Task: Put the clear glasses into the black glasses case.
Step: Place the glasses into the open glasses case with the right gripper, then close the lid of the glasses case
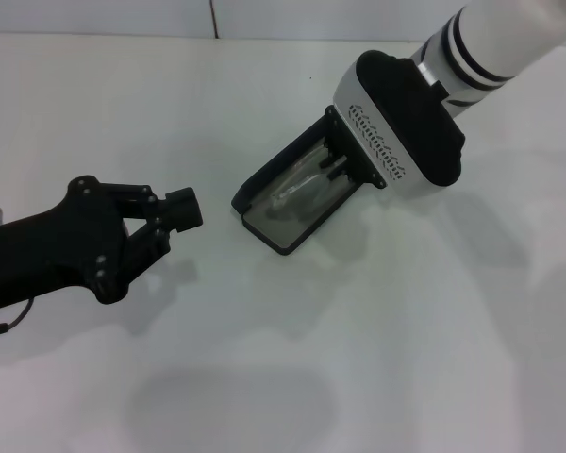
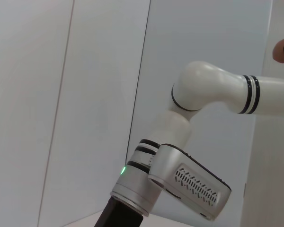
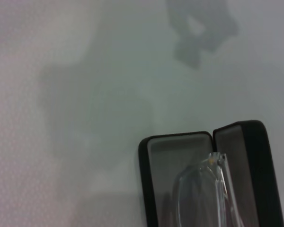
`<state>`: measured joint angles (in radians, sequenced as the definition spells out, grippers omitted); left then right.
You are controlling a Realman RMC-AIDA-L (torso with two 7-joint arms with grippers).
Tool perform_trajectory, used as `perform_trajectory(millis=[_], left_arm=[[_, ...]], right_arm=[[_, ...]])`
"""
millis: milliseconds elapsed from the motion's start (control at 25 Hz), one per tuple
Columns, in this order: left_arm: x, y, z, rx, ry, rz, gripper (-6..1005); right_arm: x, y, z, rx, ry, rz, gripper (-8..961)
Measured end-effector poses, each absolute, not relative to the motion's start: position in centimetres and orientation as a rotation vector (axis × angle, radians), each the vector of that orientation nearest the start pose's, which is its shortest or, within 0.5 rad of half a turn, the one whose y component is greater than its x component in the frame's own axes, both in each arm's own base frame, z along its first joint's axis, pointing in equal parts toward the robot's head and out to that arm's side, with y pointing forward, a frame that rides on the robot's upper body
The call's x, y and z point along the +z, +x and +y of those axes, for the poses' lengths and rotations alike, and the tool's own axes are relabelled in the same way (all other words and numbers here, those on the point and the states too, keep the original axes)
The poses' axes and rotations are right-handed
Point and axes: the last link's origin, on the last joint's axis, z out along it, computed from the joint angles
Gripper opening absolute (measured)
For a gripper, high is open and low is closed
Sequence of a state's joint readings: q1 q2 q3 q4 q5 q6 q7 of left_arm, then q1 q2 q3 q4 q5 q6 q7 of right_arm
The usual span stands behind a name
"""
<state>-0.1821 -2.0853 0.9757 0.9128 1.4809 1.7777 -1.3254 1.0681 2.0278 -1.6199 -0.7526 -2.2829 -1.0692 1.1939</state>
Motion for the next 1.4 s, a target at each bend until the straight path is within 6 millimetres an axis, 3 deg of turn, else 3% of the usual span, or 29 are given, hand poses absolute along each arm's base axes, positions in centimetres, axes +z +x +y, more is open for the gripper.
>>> perform_trajectory(millis=[1080,1240,1400], left_arm=[[3.7,-25.4,25.3,-1.135,-2.615,-0.391,57],[4.0,-25.5,25.4,-1.138,-2.595,-0.388,56],[5.0,-25.8,25.6,-1.159,-2.531,-0.393,56]], right_arm=[[-8.2,8.7,42.0,-0.527,-2.707,-1.203,272],[-7.2,8.8,41.6,-0.438,-2.745,-1.133,285],[-5.0,9.5,40.8,-0.238,-2.803,-0.982,286]])
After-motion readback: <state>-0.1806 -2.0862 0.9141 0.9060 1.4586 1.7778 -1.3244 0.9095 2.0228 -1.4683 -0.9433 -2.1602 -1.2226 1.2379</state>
